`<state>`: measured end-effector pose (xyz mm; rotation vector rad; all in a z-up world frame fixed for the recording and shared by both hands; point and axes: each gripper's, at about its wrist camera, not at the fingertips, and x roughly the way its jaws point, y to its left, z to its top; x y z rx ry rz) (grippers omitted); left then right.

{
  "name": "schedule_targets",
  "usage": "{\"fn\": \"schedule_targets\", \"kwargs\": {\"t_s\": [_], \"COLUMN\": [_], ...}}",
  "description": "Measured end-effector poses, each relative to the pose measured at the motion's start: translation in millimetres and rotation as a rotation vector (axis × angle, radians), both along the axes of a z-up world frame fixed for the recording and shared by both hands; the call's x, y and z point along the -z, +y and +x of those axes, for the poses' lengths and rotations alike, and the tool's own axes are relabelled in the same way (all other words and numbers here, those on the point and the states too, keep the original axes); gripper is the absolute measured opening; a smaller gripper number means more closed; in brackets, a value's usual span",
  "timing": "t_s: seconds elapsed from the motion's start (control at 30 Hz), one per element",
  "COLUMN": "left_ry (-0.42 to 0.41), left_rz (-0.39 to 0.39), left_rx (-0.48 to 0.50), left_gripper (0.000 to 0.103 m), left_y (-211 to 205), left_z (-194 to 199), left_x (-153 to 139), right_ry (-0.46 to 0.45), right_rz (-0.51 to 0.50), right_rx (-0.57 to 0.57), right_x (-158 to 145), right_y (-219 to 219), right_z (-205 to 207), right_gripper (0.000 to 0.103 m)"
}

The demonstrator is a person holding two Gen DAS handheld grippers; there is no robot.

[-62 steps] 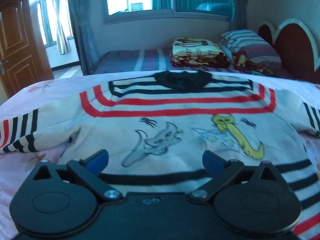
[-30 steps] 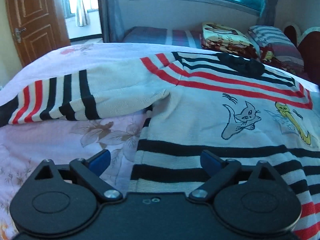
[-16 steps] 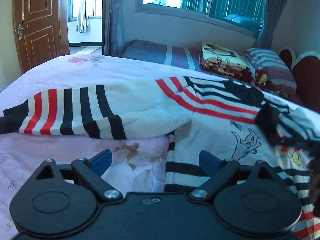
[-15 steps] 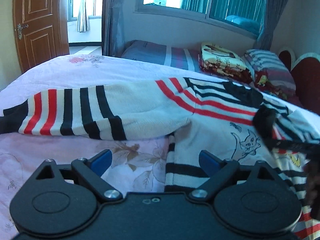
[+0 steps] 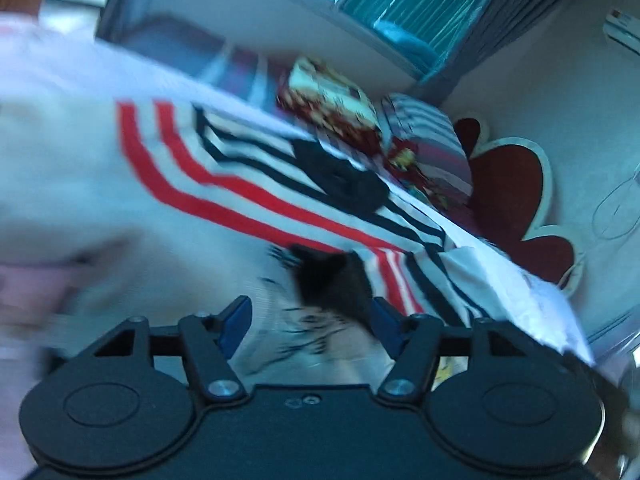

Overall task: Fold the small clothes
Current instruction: 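Carry the held sleeve across the body with the right gripper while the left grasps a cuff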

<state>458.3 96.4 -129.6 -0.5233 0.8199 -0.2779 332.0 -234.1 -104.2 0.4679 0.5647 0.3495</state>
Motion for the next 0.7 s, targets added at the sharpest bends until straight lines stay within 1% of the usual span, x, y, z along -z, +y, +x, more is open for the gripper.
{"fn": "schedule_targets", "kwargs": {"t_s": [0.03, 0.13, 0.17, 0.2, 0.23, 0.27, 0.3, 0.33, 0.4, 0.43, 0.5, 0.6, 0.67, 0.7], "left_ry": [0.016, 0.065, 0.063, 0.067, 0.073, 0.077, 0.078, 0.05, -0.035, -0.065, -0.054, -0.037, -0.033, -0.032], "left_rz": [-0.021, -0.058, -0.05, -0.033, -0.019, -0.011, -0.007, 0.004, 0.086, 0.119, 0.15, 0.175, 0.181, 0.182], "left_rx": [0.012, 0.026, 0.027, 0.025, 0.021, 0.02, 0.022, 0.018, 0.005, -0.002, -0.002, 0.009, 0.011, 0.009], "left_gripper": [0.062, 0.053, 0.045, 0.035, 0.029, 0.007, 0.005, 0.005, 0.005, 0.005, 0.005, 0.005, 0.005, 0.005], "left_y": [-5.3, -20.0, -23.4, -26.4, -28.3, -28.0, -26.4, -24.5, -20.0, -16.3, -10.1, -8.0, -7.8, -7.8], "left_z": [9.0, 28.5, 33.4, 38.8, 44.1, 47.0, 49.9, 48.7, 42.0, 39.8, 39.9, 40.1, 37.2, 35.8], "left_x": [6.2, 23.5, 25.5, 27.0, 28.7, 28.5, 27.8, 22.8, 7.4, 2.6, 1.5, 4.1, 3.6, 3.0], "right_ry": [0.003, 0.027, 0.038, 0.051, 0.065, 0.081, 0.097, 0.111, 0.143, 0.156, 0.184, 0.229, 0.251, 0.26], "right_rz": [0.01, 0.07, 0.096, 0.126, 0.161, 0.208, 0.264, 0.319, 0.414, 0.456, 0.535, 0.645, 0.696, 0.704], "right_rx": [0.021, 0.093, 0.116, 0.14, 0.161, 0.176, 0.192, 0.204, 0.218, 0.221, 0.22, 0.233, 0.245, 0.256], "right_x": [-0.7, -1.1, 1.6, 3.5, 7.0, 9.9, 14.2, 19.5, 28.7, 33.5, 42.6, 57.5, 63.9, 65.9], "right_y": [-9.1, -41.6, -50.5, -60.8, -69.7, -81.0, -91.1, -98.7, -112.4, -117.3, -124.9, -136.8, -142.7, -146.1], "right_z": [-3.3, -13.4, -15.8, -16.7, -16.4, -16.0, -15.5, -13.2, -6.7, -3.0, 4.6, 16.7, 25.3, 29.3], "right_gripper": [0.046, 0.046, 0.046, 0.046, 0.046, 0.046, 0.047, 0.047, 0.047, 0.046, 0.046, 0.046, 0.046, 0.046]}}
